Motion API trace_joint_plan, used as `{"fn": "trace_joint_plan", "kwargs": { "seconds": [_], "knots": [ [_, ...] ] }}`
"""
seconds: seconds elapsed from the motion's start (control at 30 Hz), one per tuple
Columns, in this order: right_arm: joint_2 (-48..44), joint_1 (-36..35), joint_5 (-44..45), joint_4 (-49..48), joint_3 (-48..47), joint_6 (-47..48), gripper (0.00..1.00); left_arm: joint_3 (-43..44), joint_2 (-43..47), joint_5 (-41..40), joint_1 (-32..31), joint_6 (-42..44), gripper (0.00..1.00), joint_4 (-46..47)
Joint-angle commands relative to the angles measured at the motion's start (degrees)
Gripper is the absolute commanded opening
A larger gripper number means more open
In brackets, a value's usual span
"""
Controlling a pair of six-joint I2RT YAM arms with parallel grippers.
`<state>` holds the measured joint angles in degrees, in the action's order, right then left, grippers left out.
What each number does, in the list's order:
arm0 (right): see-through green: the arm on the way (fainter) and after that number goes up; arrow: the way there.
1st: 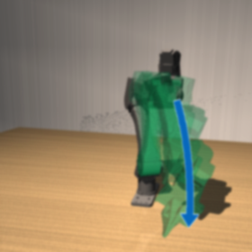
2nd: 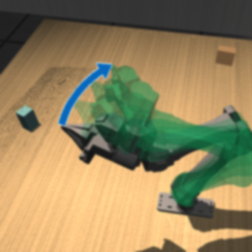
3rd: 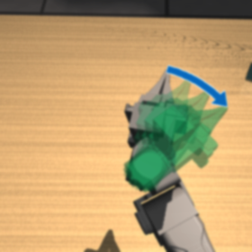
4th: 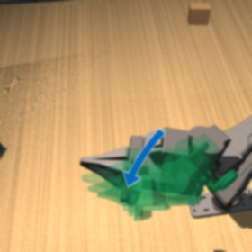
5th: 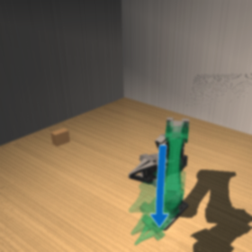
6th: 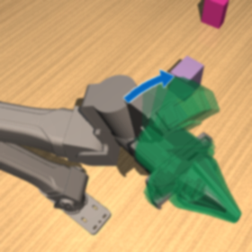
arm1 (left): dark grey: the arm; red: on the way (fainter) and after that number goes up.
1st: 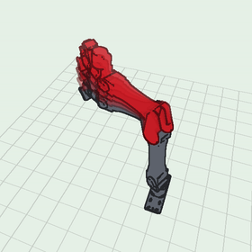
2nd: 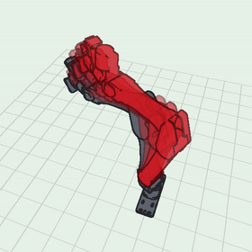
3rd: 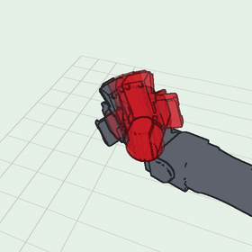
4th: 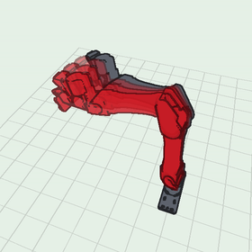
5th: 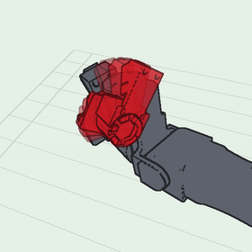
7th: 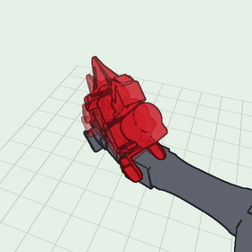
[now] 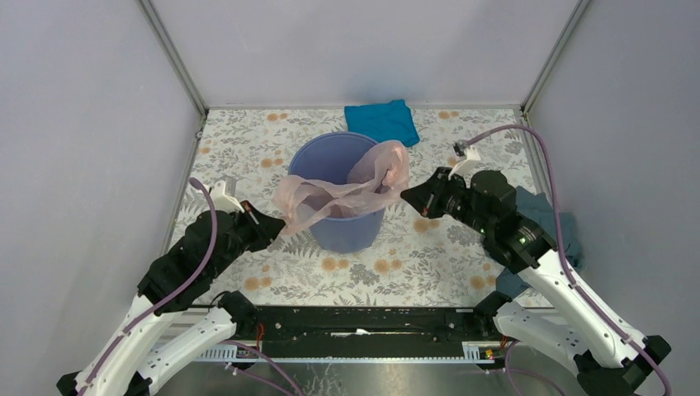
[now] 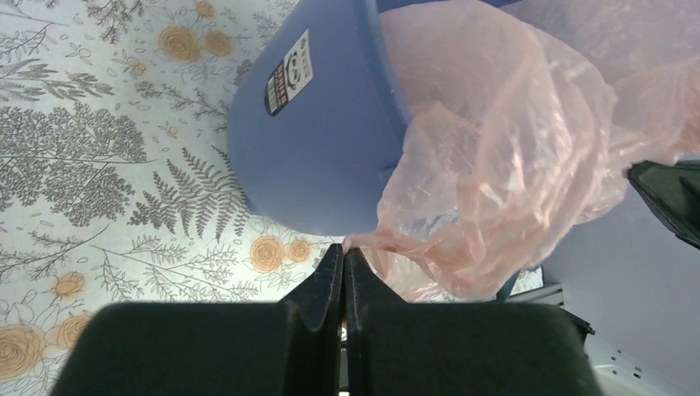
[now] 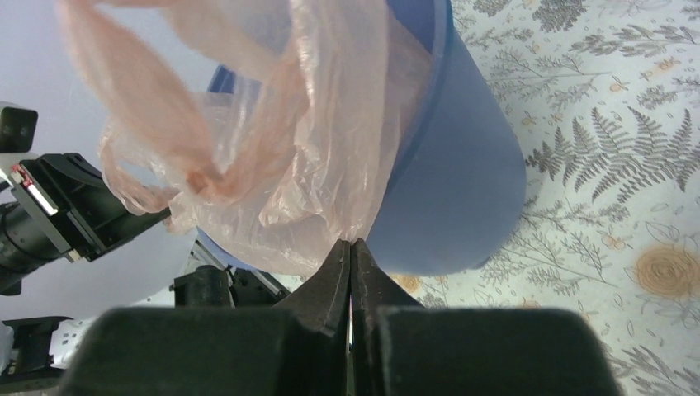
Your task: Put the trash bags into the trash bin
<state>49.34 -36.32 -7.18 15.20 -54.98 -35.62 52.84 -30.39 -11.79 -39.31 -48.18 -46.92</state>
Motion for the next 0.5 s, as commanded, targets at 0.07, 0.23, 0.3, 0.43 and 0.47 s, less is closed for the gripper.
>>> {"fn": "trace_joint_plan", "kwargs": {
  "seconds": [0.07,0.23,0.3,0.43,0.47],
  "knots": [
    [-3.84,0.10,2.86,2.54,5.59,1.78,0.00,-3.10,1.75,-1.72,0.13,-1.65,0.00,-2.00],
    [-3.04,0.05,3.40,0.64,8.50,1.20,0.00,-7.32,2.24,-1.04,0.12,-3.00,0.00,-0.97],
    [-2.43,0.09,3.59,-0.52,8.98,1.28,0.00,-8.90,2.35,-1.38,0.12,-3.32,0.00,0.18],
    [0.28,0.08,4.95,-2.63,9.37,2.90,0.00,-10.29,1.89,-2.36,0.11,-3.87,0.00,2.71],
    [1.17,0.08,5.16,-3.02,9.29,3.68,0.00,-10.38,1.58,-2.97,0.18,-3.95,0.00,3.30]
  ]
}}
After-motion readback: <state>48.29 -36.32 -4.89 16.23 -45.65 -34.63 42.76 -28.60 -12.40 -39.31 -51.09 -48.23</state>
